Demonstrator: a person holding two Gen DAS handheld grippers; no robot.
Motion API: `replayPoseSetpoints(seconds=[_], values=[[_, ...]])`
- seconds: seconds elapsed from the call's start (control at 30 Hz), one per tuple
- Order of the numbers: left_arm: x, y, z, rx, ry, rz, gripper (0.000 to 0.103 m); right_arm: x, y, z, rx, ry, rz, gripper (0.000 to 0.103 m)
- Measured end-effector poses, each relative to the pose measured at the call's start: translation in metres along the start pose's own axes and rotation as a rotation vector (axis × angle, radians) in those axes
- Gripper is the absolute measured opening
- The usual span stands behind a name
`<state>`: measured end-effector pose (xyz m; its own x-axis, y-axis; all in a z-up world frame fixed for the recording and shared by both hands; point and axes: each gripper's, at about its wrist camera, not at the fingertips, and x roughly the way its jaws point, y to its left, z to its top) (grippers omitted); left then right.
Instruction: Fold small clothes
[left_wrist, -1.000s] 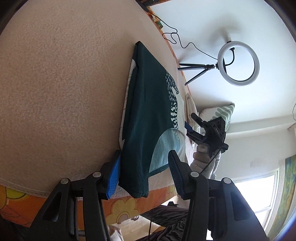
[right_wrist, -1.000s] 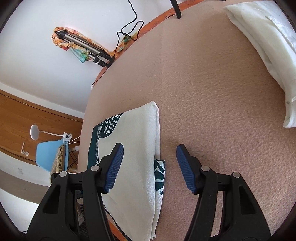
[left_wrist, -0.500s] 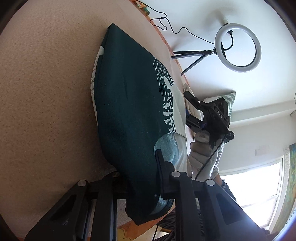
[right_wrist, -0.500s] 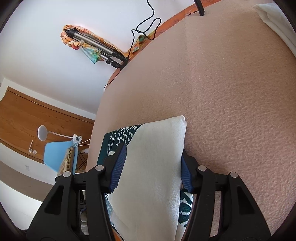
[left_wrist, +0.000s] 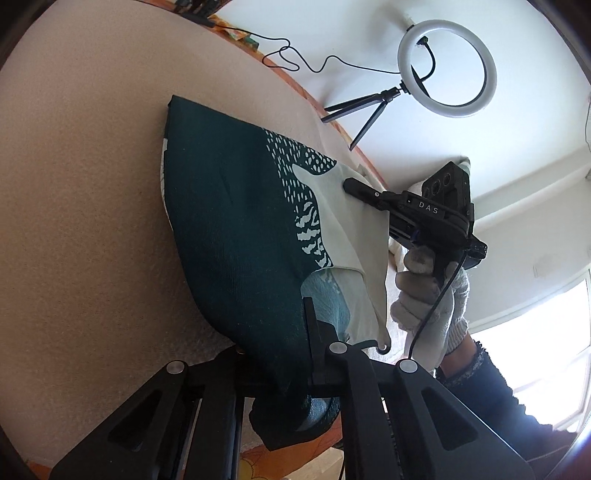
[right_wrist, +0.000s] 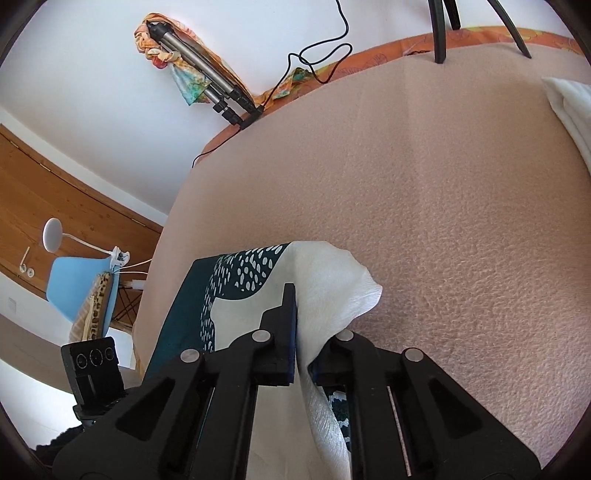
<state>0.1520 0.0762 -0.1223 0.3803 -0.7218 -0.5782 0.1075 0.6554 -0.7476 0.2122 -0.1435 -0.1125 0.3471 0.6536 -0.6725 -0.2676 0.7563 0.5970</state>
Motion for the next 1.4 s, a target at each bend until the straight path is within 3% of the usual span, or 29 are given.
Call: replayPoseSetpoints(seconds=[0.4, 0.67, 1.03, 1.4], values=[[-0.008, -0.029, 0.001, 0.108, -0.023, -0.007, 0.007, -0.041, 0.026, 0.01, -0.058, -0.098, -0.006, 0.005], [0.006, -0.062, 0.02, 0.179, -0.028, -0.041, 0.007, -0.078, 0.029, 0.021, -0.081, -0.16, -0.016, 0.005], [0.048, -0.124, 0.058, 0.296, -0.024, -0.112, 0.007, -0.152, -0.006, 0.046, -0.064, -0.272, -0.067, 0.005], [0.121, -0.191, 0.085, 0.406, 0.005, -0.181, 0.007, -0.217, -0.055, 0.072, -0.078, -0.338, -0.186, 0.005]])
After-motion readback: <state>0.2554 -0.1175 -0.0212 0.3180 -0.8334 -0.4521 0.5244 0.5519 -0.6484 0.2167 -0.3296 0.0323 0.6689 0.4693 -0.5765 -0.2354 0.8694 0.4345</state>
